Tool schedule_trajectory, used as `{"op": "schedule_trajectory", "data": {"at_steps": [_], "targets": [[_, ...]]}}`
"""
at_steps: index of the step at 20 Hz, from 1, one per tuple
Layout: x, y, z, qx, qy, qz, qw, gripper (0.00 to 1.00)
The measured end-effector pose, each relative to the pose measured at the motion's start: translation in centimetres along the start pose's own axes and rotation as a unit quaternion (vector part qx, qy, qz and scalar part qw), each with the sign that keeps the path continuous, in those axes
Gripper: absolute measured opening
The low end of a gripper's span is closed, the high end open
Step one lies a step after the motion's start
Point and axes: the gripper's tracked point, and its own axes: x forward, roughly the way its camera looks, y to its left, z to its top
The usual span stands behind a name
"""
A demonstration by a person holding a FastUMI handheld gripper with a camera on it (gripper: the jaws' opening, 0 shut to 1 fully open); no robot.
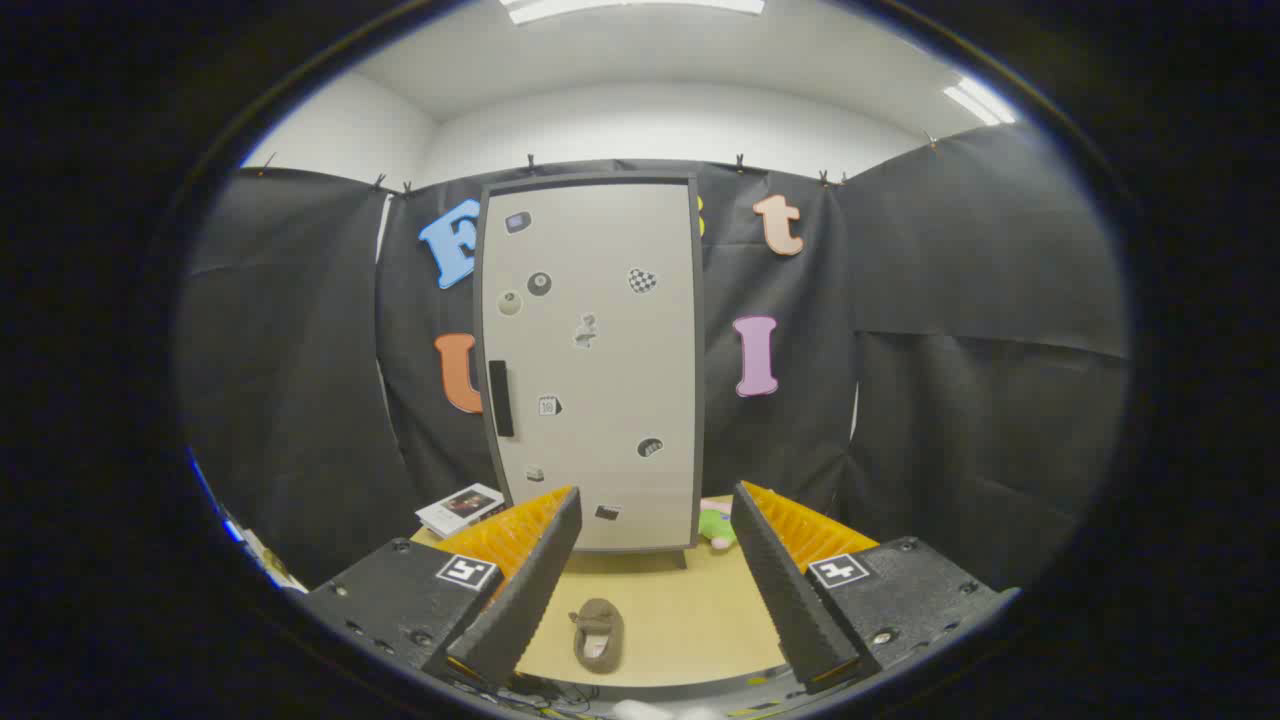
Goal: Open the shoe cabinet door, grab the shoes and put them into the shoe cabinet, then close the shoe cabinet door.
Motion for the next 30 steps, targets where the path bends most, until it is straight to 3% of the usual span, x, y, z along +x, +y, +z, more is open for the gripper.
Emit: {"op": "schedule_trajectory", "data": {"at_steps": [21,26,30], "targets": [[4.0,1.9,0.2,0.000,0.009,-0.020,1.000,0.98],[8.1,5.7,1.1,-0.008,0.008,0.000,1.000,0.98],[12.7,10.9,1.6,-0.006,0.003,0.040,0.999,0.98]]}}
